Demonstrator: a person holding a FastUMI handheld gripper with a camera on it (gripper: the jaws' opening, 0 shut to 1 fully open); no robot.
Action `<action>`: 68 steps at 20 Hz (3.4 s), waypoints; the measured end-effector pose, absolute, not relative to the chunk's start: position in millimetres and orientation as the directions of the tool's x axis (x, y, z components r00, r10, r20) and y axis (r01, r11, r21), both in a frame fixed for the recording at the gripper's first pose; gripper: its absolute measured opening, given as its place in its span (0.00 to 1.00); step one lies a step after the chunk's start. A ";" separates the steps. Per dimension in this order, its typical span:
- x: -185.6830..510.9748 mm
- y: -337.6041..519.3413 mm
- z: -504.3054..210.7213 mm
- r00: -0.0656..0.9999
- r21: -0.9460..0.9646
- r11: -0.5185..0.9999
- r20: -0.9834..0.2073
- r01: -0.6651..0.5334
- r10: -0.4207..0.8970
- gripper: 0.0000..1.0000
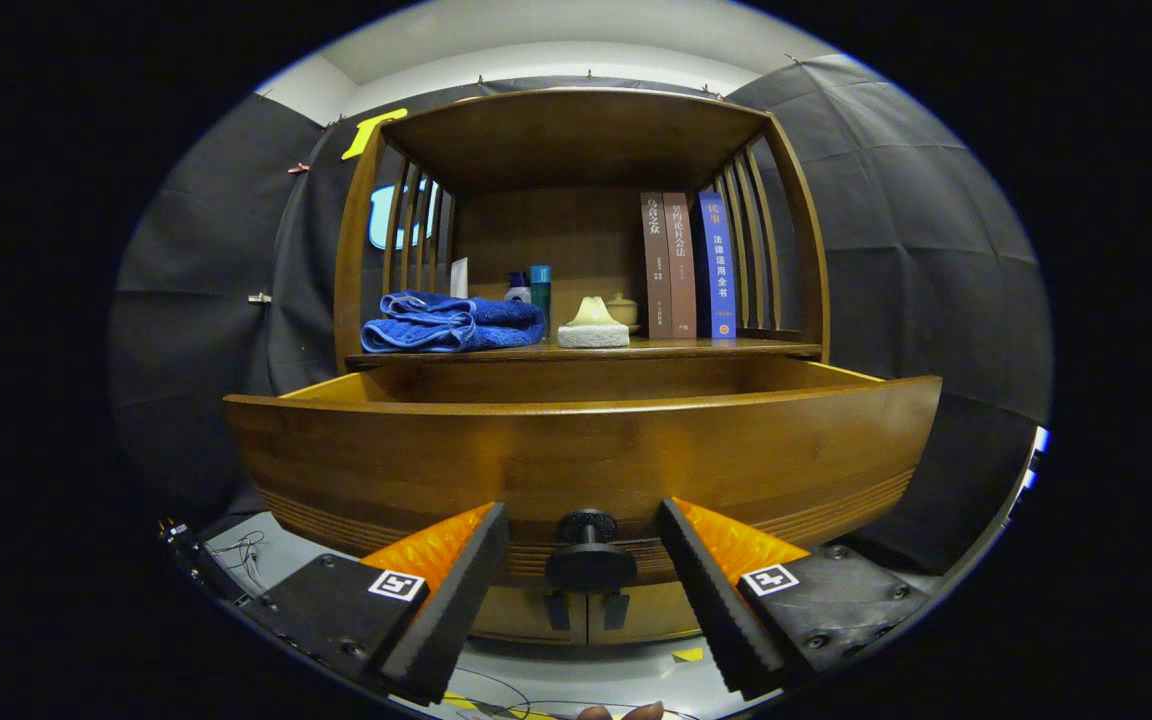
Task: Pull open the drawer, take out the items inside it, and place them on the countertop above the cabinet.
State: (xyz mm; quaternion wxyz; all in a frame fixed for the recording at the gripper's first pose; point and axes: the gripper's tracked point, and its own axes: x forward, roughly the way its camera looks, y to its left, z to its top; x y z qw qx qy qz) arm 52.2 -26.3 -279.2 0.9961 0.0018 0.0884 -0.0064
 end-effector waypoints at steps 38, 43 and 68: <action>154.2 -33.0 -225.5 0.987 -0.032 0.999 -0.159 -0.010 0.005 0.99; 122.3 -42.6 -135.4 0.993 0.000 1.000 -0.113 -0.019 0.019 0.99; -17.7 -23.5 17.1 0.999 0.005 1.000 -0.051 -0.007 0.007 0.99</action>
